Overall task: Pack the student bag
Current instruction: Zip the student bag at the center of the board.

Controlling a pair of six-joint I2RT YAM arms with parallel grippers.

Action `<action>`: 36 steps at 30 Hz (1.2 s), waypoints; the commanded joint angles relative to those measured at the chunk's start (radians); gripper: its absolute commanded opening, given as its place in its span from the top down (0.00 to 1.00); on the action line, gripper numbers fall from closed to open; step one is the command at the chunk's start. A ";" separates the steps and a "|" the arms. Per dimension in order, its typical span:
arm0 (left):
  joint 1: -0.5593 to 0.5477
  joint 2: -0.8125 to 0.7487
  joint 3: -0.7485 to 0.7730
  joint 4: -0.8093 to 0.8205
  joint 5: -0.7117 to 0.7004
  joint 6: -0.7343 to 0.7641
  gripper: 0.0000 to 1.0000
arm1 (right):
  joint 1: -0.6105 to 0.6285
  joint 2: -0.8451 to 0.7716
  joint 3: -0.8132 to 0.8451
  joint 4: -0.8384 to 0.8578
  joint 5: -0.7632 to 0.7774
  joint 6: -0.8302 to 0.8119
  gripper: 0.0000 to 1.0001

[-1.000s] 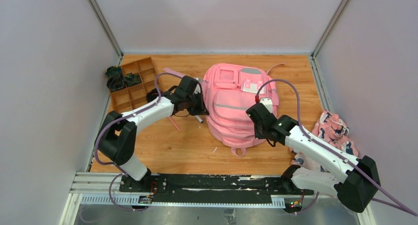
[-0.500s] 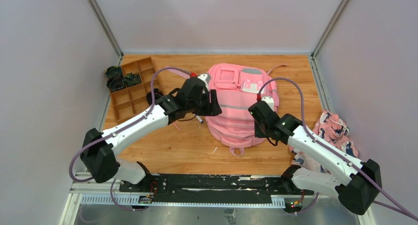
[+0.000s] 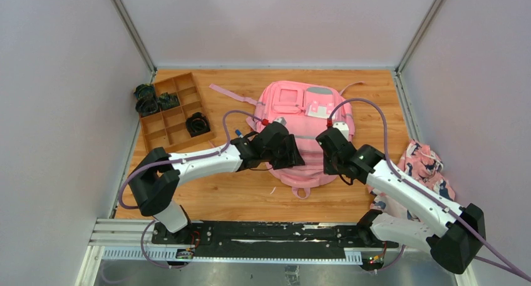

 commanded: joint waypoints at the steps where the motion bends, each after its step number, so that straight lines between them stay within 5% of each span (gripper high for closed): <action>1: 0.002 -0.019 -0.023 0.080 -0.091 -0.118 0.44 | -0.007 -0.036 0.016 -0.035 -0.005 0.019 1.00; 14: -0.005 0.041 -0.029 0.128 -0.174 -0.239 0.43 | -0.008 -0.045 0.005 -0.033 -0.017 0.019 1.00; 18: 0.036 0.017 -0.042 0.103 -0.209 -0.209 0.68 | -0.010 -0.064 -0.016 -0.023 -0.041 0.029 1.00; 21: 0.072 -0.022 -0.079 0.110 -0.209 -0.195 1.00 | -0.010 -0.070 -0.031 -0.017 -0.024 0.028 1.00; 27: 0.095 -0.157 -0.193 0.127 -0.283 -0.163 1.00 | -0.026 -0.064 -0.026 -0.023 0.033 -0.004 1.00; 36: 0.149 -0.241 -0.167 0.026 -0.202 0.013 1.00 | -0.175 -0.037 0.000 -0.052 0.051 -0.033 1.00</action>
